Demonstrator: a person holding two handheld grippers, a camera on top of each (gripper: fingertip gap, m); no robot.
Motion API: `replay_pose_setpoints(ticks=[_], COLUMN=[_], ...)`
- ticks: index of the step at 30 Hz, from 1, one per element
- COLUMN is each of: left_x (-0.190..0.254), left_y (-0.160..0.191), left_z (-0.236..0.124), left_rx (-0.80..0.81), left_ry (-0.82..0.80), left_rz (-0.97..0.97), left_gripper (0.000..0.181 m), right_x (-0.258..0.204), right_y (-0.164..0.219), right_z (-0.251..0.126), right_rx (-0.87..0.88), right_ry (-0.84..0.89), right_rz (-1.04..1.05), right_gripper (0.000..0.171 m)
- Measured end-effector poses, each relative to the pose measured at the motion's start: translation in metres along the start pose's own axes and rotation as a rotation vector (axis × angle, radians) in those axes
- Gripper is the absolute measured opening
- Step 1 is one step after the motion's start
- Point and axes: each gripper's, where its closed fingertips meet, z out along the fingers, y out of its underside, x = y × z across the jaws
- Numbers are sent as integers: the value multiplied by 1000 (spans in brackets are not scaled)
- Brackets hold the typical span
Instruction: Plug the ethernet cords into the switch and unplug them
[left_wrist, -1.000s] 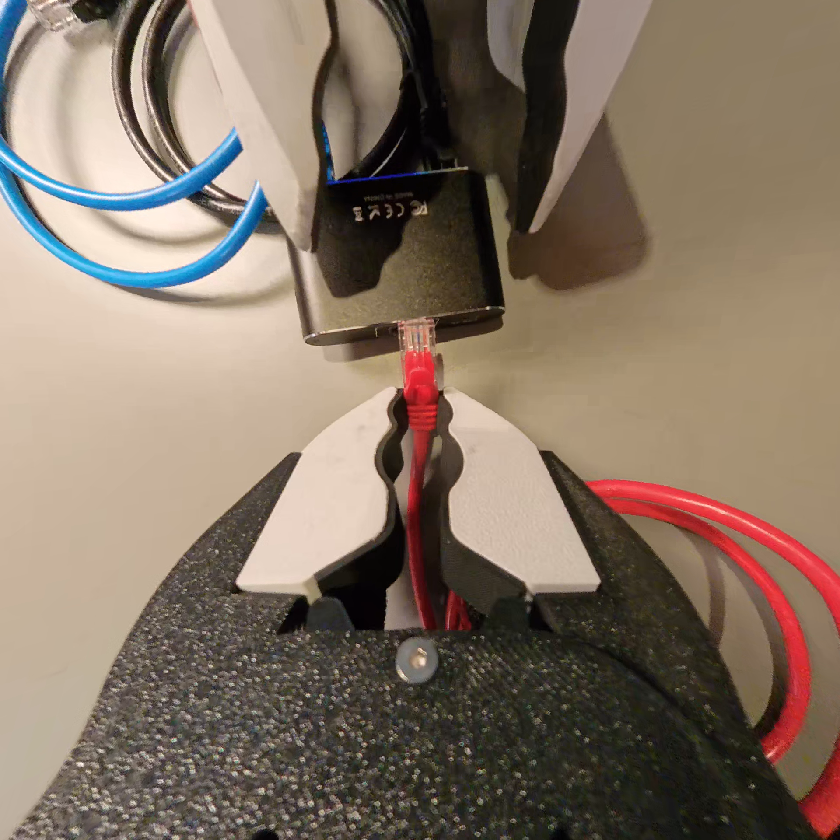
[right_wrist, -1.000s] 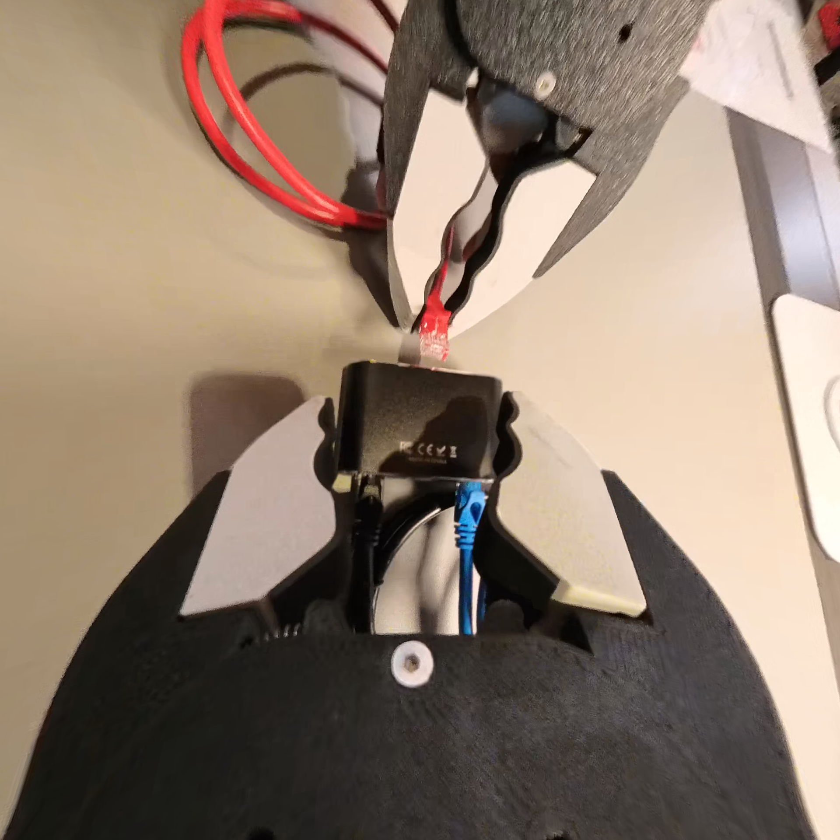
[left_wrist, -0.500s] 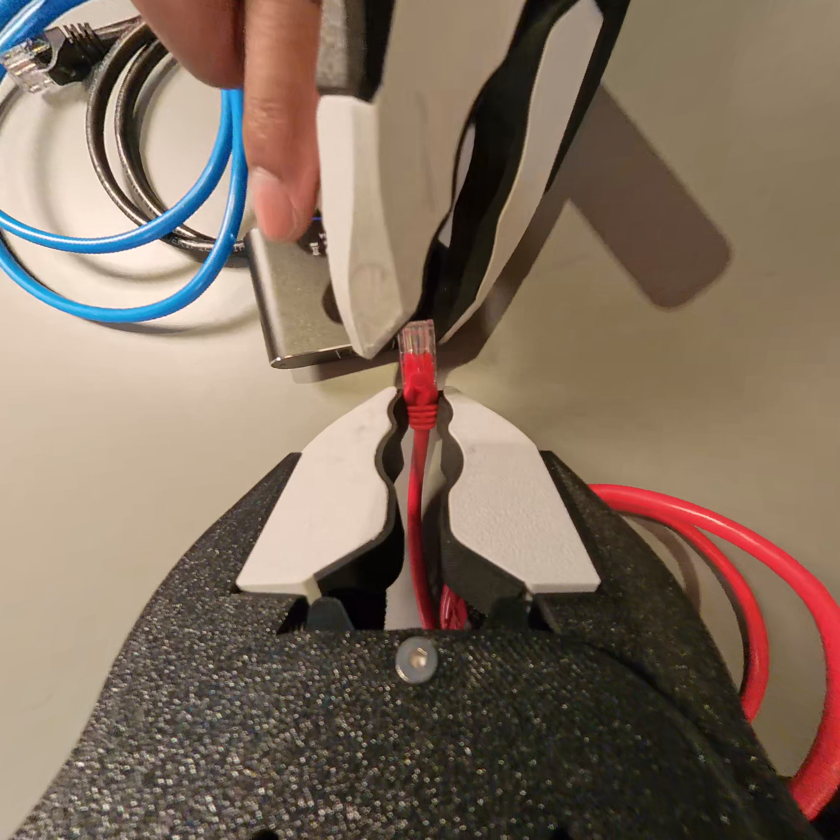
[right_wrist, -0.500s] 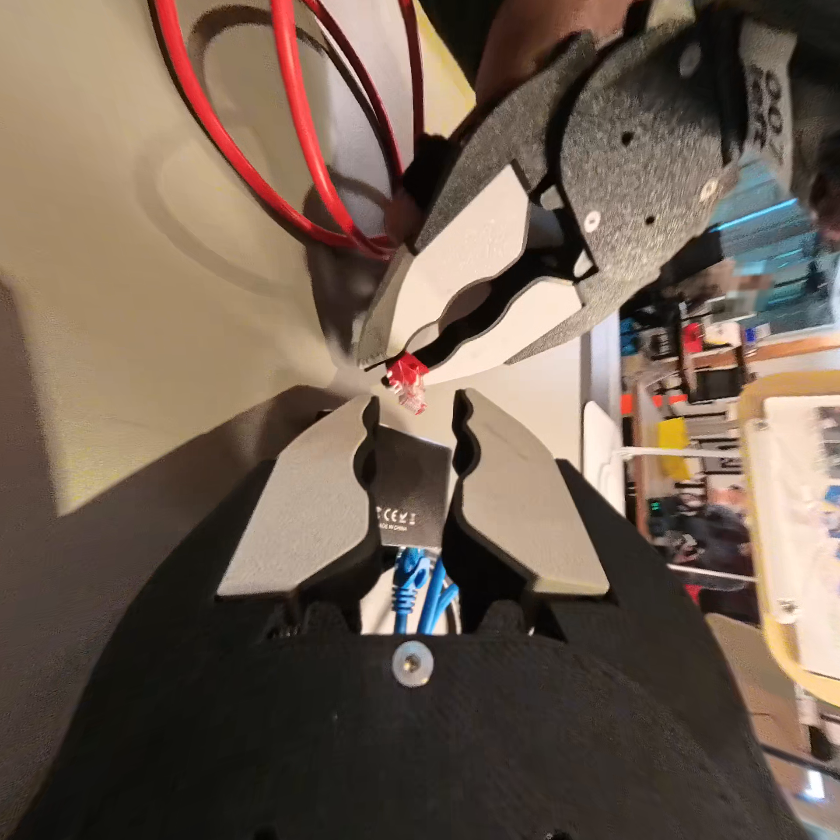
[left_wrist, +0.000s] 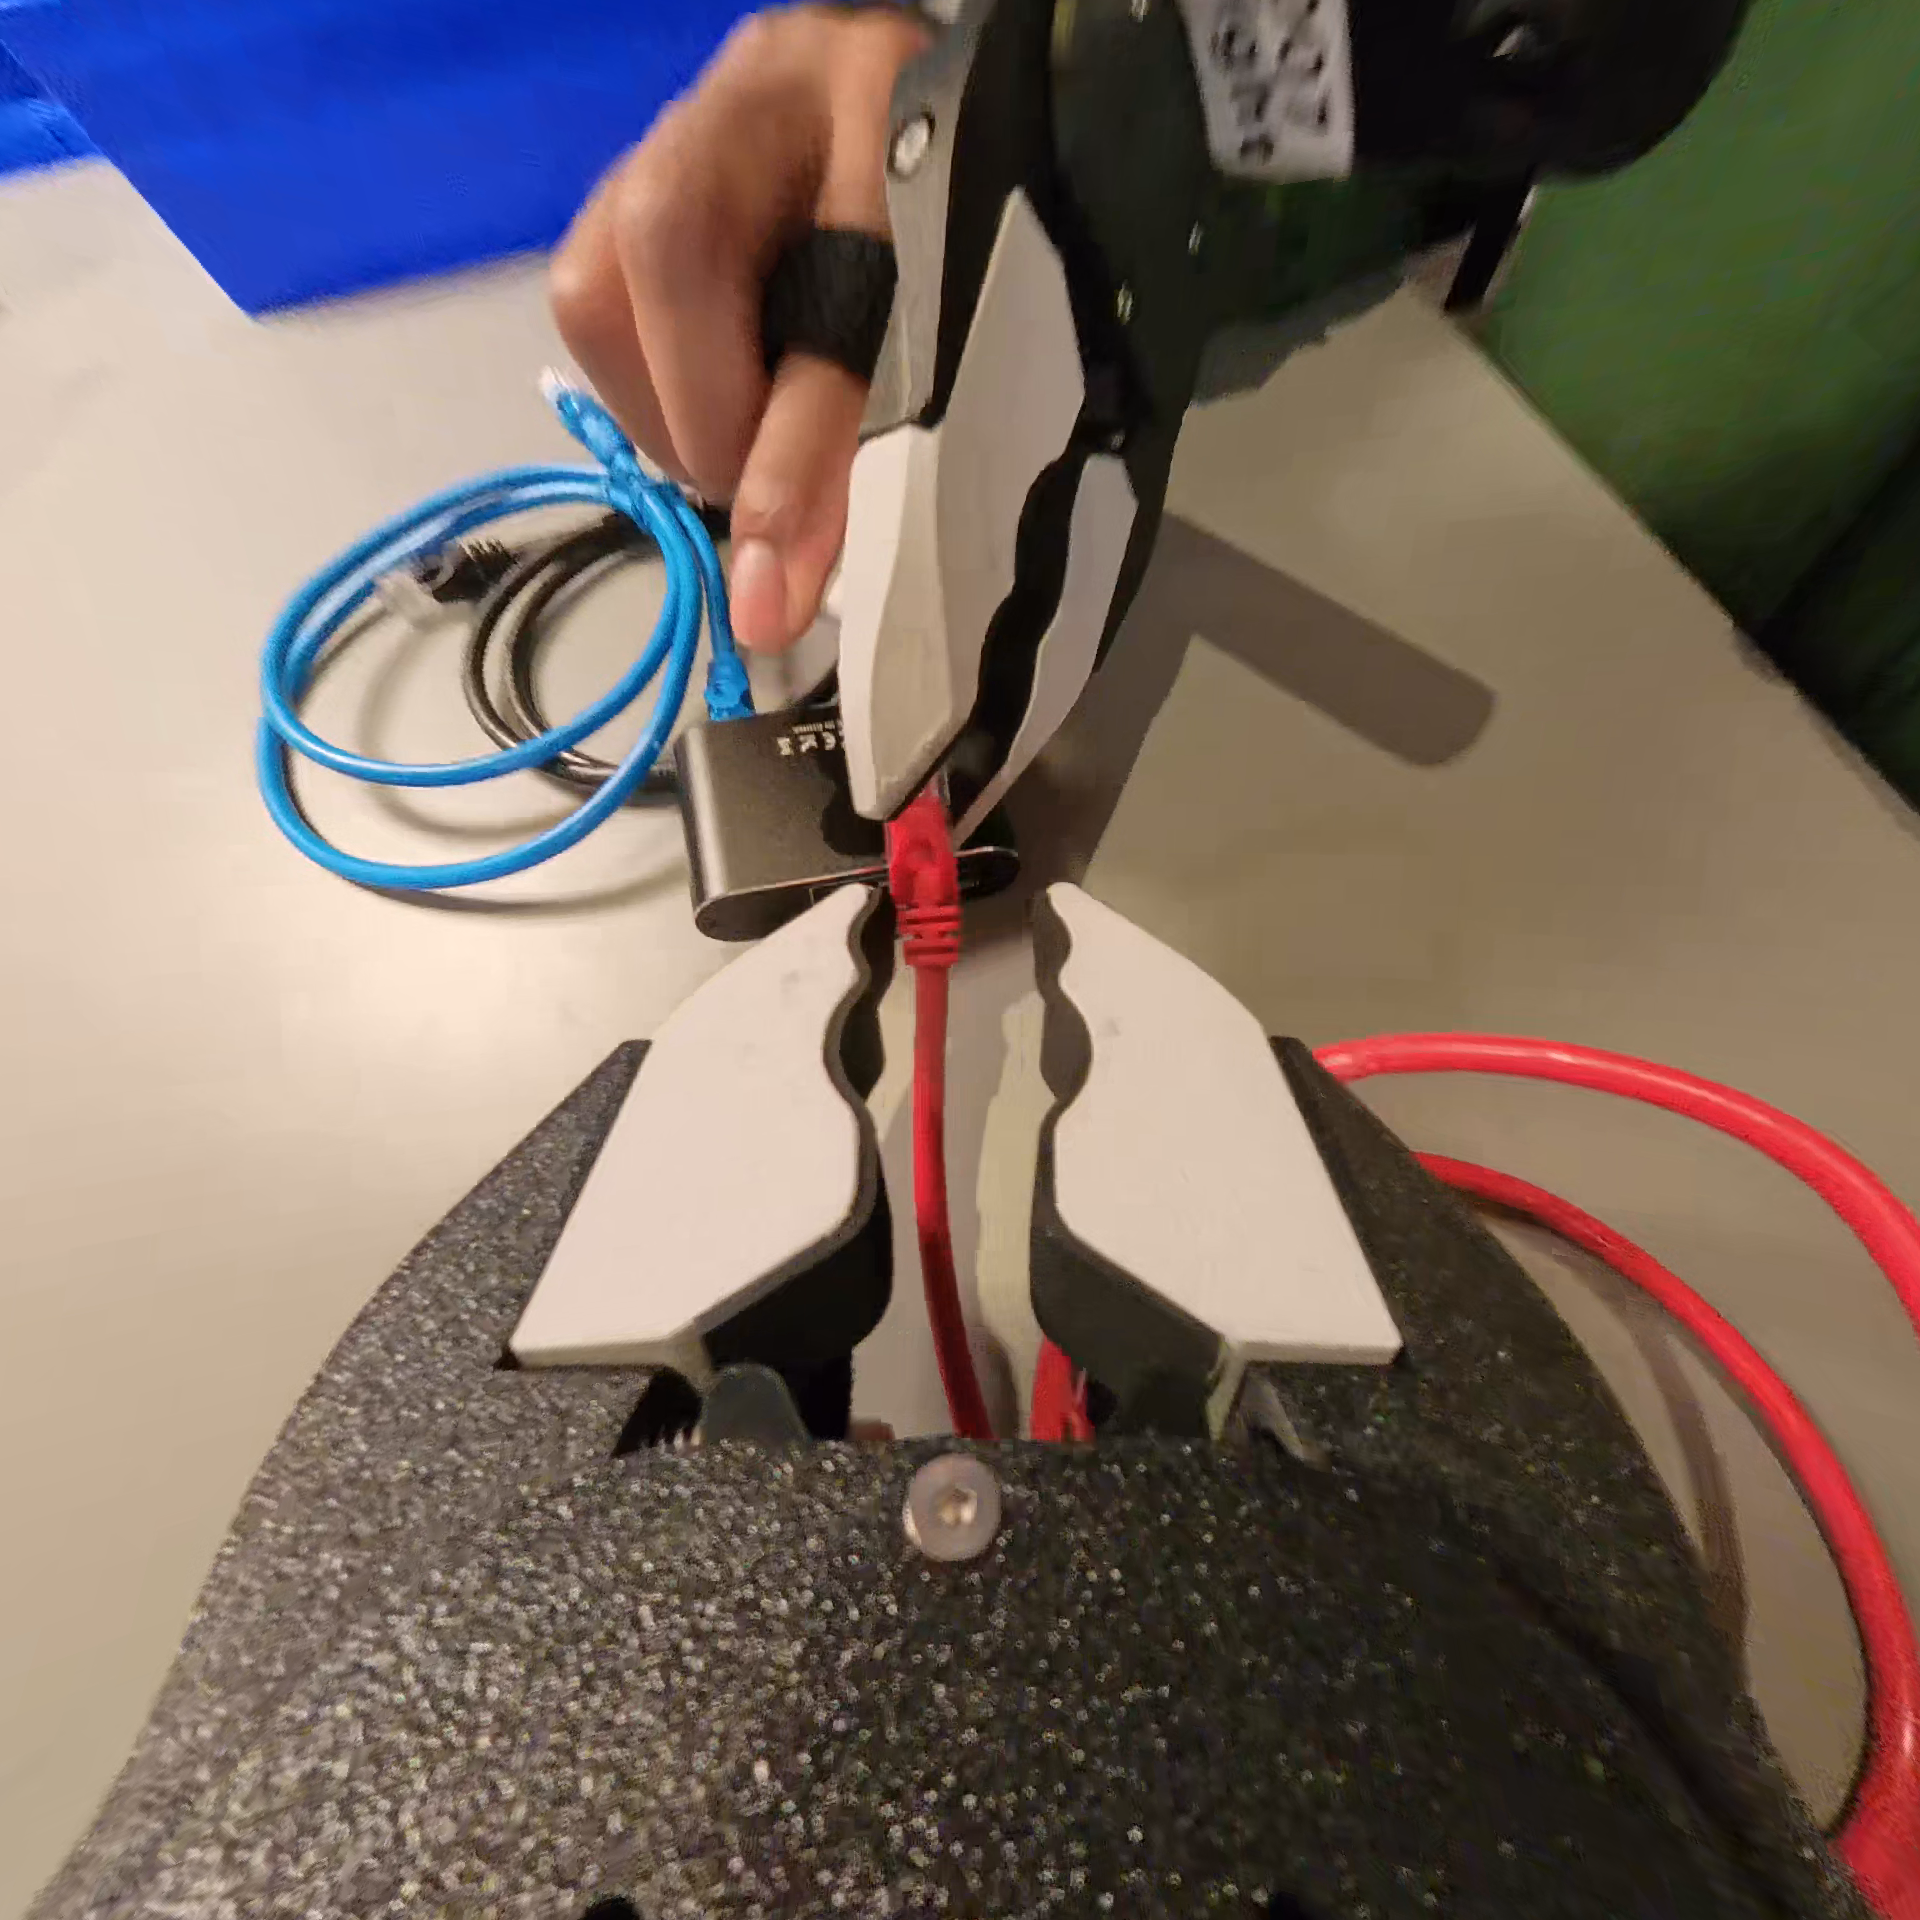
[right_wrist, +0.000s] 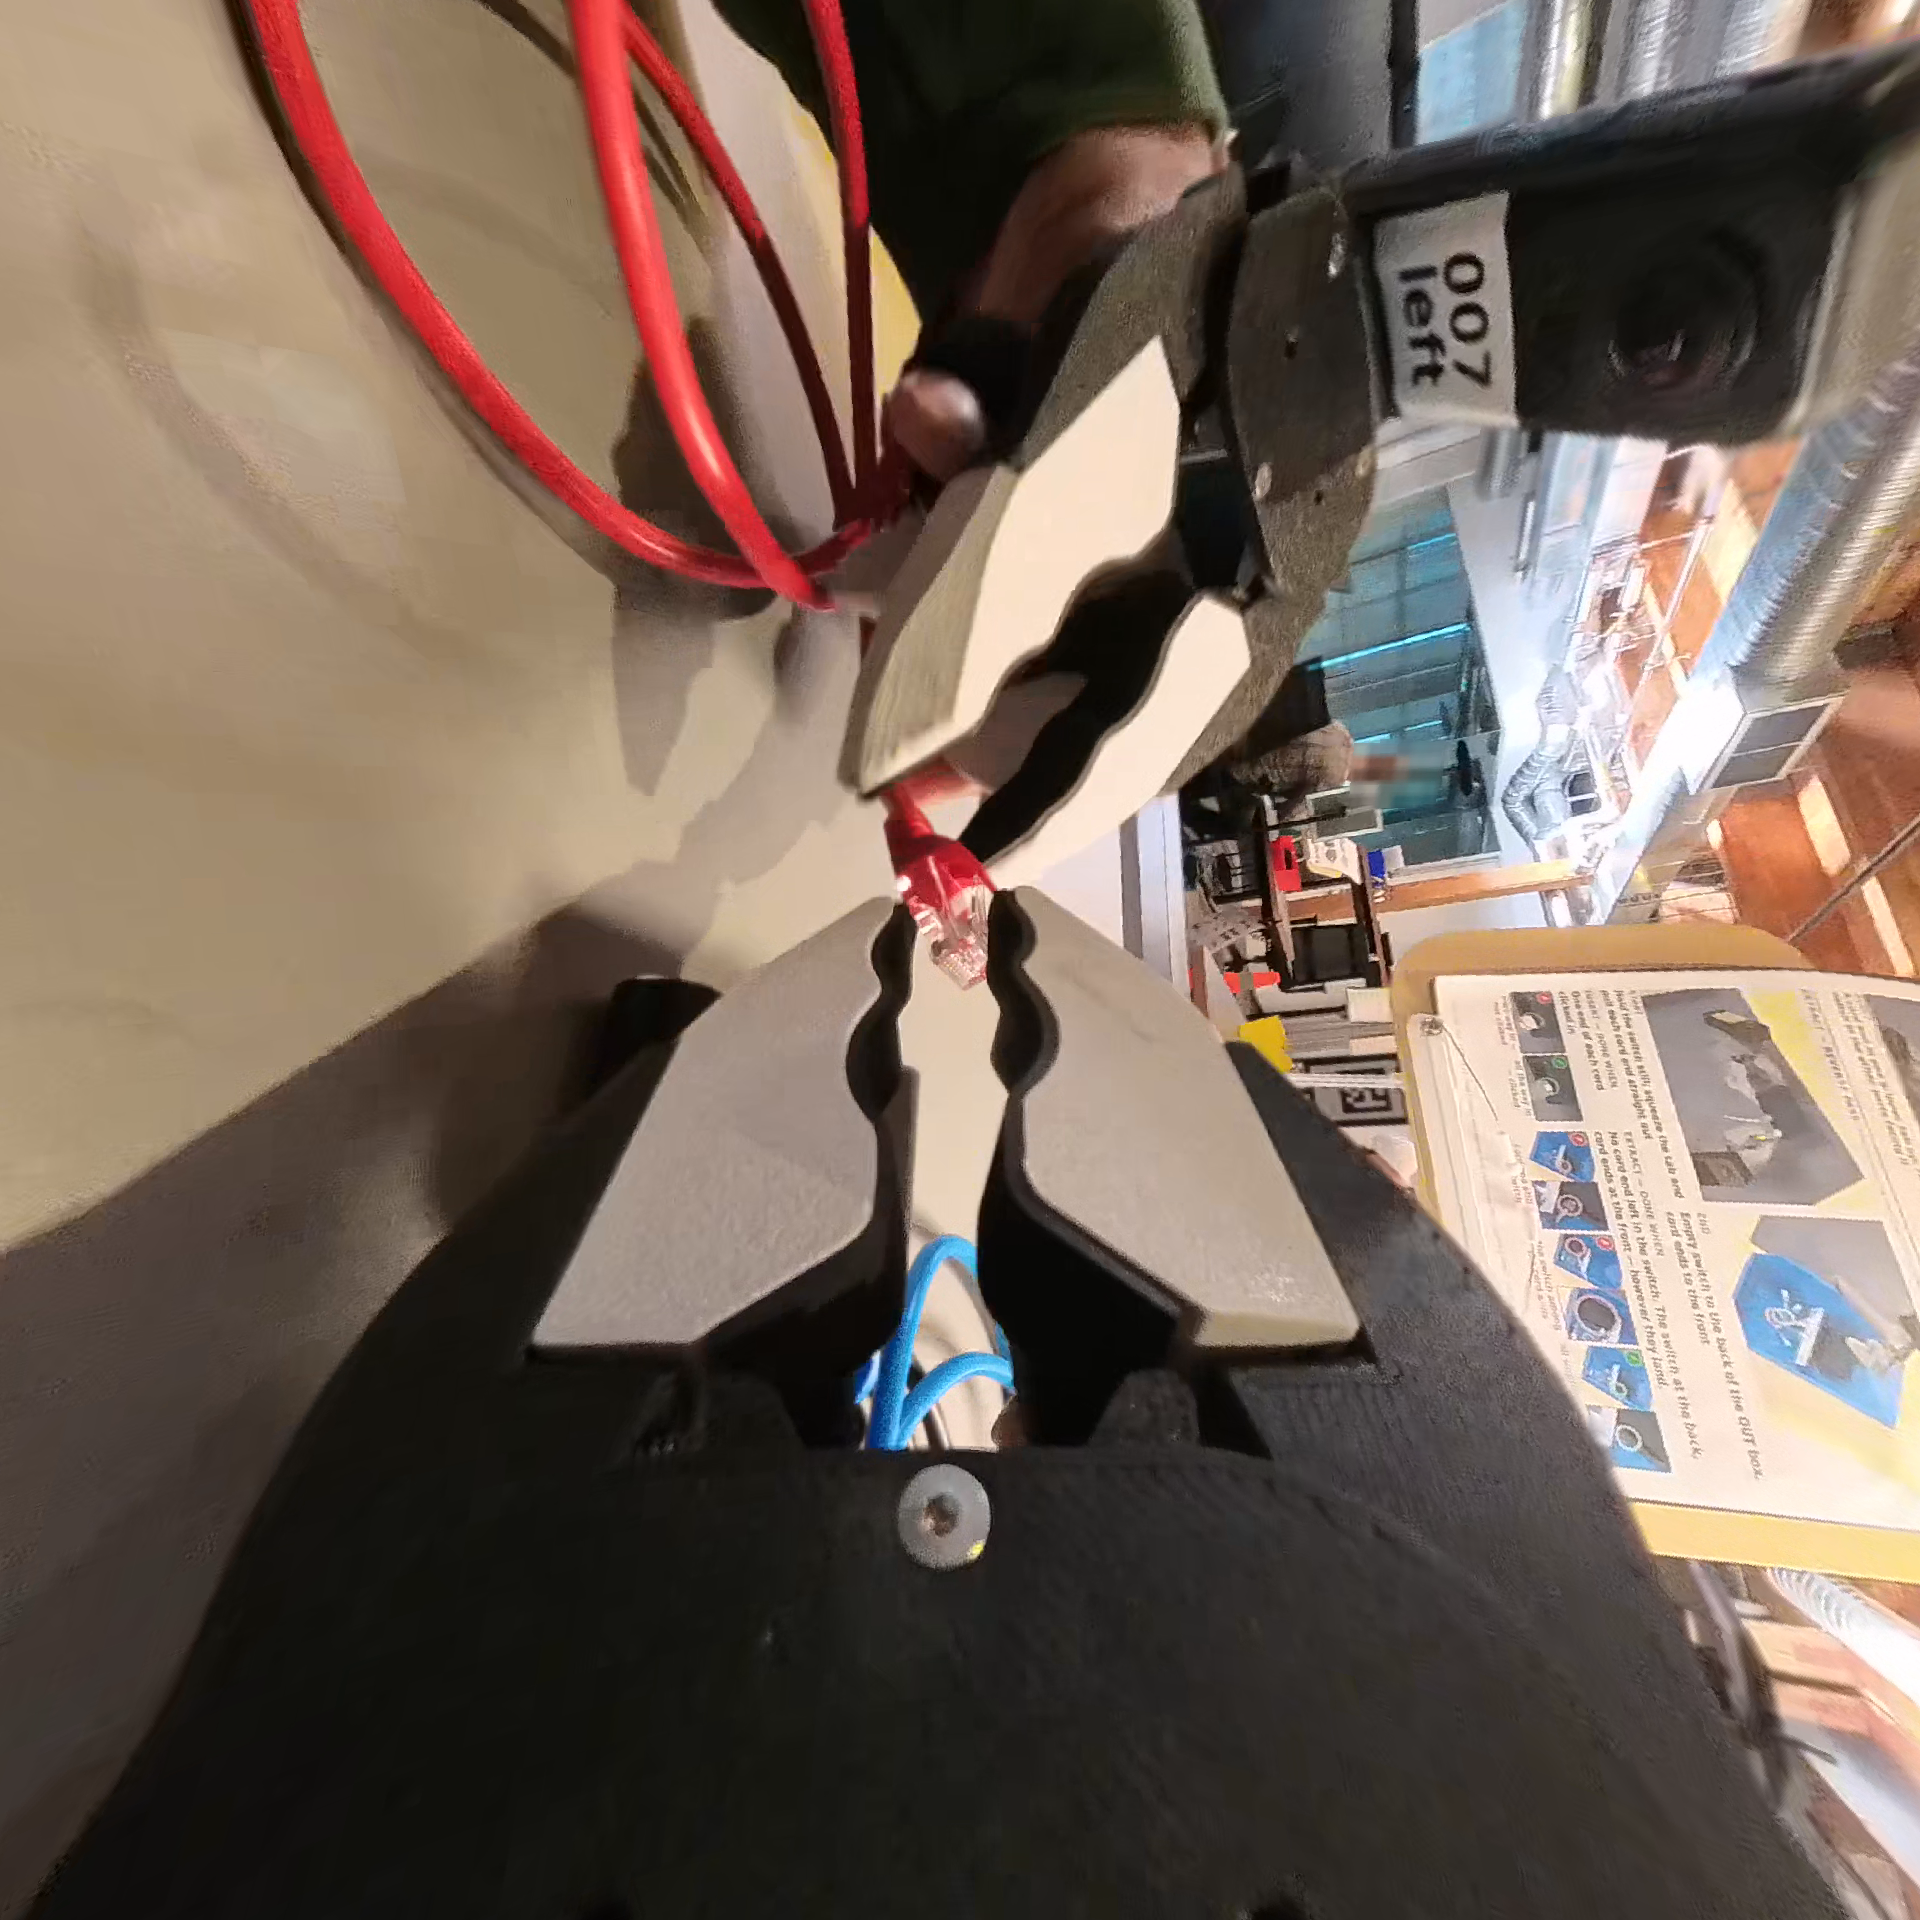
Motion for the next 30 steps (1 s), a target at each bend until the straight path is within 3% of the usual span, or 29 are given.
replay_pose_setpoints(ticks=[1,7,14,30], left_x=[0,-15,-7,-7], left_y=[-1,5,-13,-9], left_z=[-5,-26,-22,-11], left_rx=[29,-5,75,67], left_ry=[-9,-112,-76,-116], left_rz=[-5,-52,-77,-43], left_gripper=[31,40,38,16], right_x=[1,15,16,17], right_y=[1,-2,-9,-9], right_z=[0,-2,1,0], right_rx=[1,35,59,87], right_ry=[18,128,181,190], right_rz=[-10,-12,-22,-2], right_gripper=[14,14,14,14])
